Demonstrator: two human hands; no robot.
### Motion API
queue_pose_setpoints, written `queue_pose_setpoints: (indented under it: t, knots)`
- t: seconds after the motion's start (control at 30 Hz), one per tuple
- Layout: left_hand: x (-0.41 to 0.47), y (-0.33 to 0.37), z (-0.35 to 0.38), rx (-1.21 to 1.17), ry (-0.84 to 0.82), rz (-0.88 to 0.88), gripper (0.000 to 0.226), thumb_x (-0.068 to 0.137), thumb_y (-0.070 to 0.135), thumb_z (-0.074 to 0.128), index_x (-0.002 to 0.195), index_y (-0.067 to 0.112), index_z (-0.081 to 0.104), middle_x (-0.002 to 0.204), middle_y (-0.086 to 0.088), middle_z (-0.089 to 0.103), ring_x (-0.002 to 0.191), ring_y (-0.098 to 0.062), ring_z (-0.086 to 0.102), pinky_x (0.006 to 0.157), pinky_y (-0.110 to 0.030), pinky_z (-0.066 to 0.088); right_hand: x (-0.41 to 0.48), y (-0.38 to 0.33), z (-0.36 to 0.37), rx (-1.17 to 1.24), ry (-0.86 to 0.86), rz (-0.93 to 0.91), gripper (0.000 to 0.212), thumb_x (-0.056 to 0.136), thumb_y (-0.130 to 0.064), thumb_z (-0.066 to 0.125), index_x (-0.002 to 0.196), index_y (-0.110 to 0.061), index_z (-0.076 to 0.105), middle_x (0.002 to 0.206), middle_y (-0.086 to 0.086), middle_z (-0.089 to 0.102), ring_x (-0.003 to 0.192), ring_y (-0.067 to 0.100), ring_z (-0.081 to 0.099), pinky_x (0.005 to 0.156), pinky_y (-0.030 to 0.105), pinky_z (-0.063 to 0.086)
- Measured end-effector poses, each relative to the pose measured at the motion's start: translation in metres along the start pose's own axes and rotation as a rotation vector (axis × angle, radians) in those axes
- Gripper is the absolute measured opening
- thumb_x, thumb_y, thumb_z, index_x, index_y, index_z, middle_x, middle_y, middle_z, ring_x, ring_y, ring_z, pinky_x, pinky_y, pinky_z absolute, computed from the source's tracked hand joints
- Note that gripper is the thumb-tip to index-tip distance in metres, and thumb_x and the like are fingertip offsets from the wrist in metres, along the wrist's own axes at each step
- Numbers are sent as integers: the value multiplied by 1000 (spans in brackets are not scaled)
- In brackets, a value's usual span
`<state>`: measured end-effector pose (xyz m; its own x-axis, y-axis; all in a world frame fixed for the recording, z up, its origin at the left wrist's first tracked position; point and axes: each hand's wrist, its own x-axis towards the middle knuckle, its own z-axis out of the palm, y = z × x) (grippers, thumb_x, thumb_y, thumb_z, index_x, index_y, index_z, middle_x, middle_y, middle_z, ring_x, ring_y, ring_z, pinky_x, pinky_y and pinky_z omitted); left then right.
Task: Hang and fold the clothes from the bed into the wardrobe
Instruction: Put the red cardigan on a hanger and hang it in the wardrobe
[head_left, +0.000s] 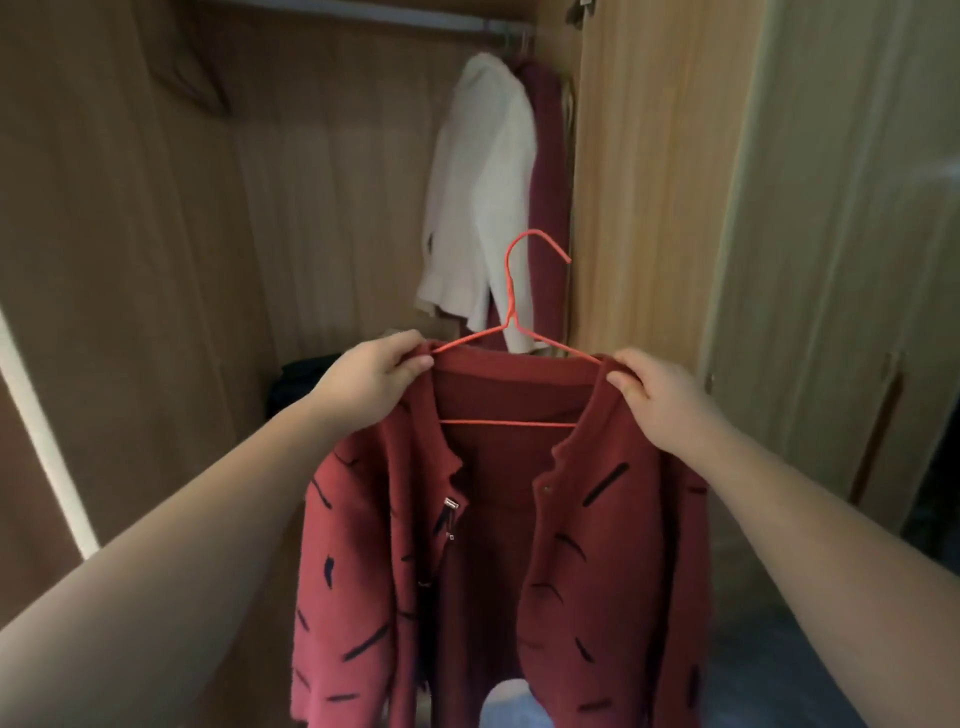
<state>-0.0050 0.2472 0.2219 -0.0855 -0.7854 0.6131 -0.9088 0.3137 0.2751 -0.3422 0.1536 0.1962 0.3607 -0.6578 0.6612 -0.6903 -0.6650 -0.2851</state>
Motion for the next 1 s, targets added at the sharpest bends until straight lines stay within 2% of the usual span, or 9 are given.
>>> queue_pose_setpoints:
  t: [0.07, 0.13, 0.3, 0.37, 0.5, 0.57, 0.77, 0.9, 1.0]
  knots:
    - [4, -13, -2, 8, -4, 15, 18, 99, 34, 54, 94, 51, 52, 87, 35, 60, 81, -1, 53, 72, -10, 39, 16, 4, 18, 44, -1, -21, 15, 98, -22, 55, 109, -14, 62, 99, 14, 71, 94, 37, 65, 76, 41, 49]
    - [12, -20, -3, 36, -26, -2, 16, 99, 38, 52, 100, 53, 46, 90, 47, 55, 81, 4, 49, 72, -9, 37, 34, 6, 37, 75, 32, -33, 12, 98, -23, 53, 107, -19, 60, 97, 12, 70, 92, 37, 65, 74, 43, 50]
    - [51, -51, 7, 138, -39, -50, 10, 96, 41, 54, 89, 45, 49, 77, 21, 57, 79, -10, 58, 70, -30, 41, 94, 17, 77, 122, 75, -70, 13, 98, -28, 51, 109, -26, 57, 99, 8, 71, 93, 38, 65, 72, 42, 51]
    - [67, -62, 13, 90, -87, -55, 11, 95, 30, 62, 102, 38, 59, 84, 18, 62, 82, -2, 60, 74, -28, 44, 116, 24, 88, 104, 94, -80, 12, 98, -29, 50, 108, -27, 56, 97, 6, 71, 91, 37, 65, 68, 37, 46]
    - [112, -72, 24, -97, -218, -72, 30, 90, 3, 68, 118, 12, 65, 108, -9, 70, 100, -27, 64, 94, -41, 50, 165, 42, 111, 142, 130, -117, 11, 98, -25, 51, 106, -27, 57, 95, 5, 71, 90, 35, 65, 66, 35, 43]
    - [134, -71, 33, -263, -268, -108, 24, 93, 9, 67, 117, 9, 67, 115, -16, 69, 102, -24, 63, 100, -40, 47, 187, 49, 122, 184, 115, -153, 12, 97, -22, 52, 107, -24, 59, 97, 5, 71, 92, 34, 65, 69, 35, 44]
    - [191, -68, 56, -596, -224, -196, 17, 103, 6, 48, 92, 6, 62, 77, 10, 63, 73, 0, 56, 73, -11, 44, 248, 67, 144, 193, 194, -304, 14, 94, -16, 59, 106, -19, 66, 94, 6, 71, 88, 37, 64, 77, 46, 51]
    - [231, -73, 48, -818, -223, -354, 20, 102, 6, 44, 88, 7, 58, 74, -1, 55, 59, -4, 53, 59, -12, 45, 294, 66, 154, 103, 295, -262, 24, 91, -27, 65, 114, -26, 70, 109, -1, 65, 98, 33, 55, 83, 49, 49]
    - [266, -77, 29, -775, -155, -458, 26, 104, 8, 42, 83, 10, 57, 68, 2, 52, 49, -2, 44, 49, -12, 37, 321, 49, 158, 121, 252, -198, 40, 88, -25, 67, 128, -25, 62, 124, 1, 57, 112, 33, 50, 89, 47, 47]
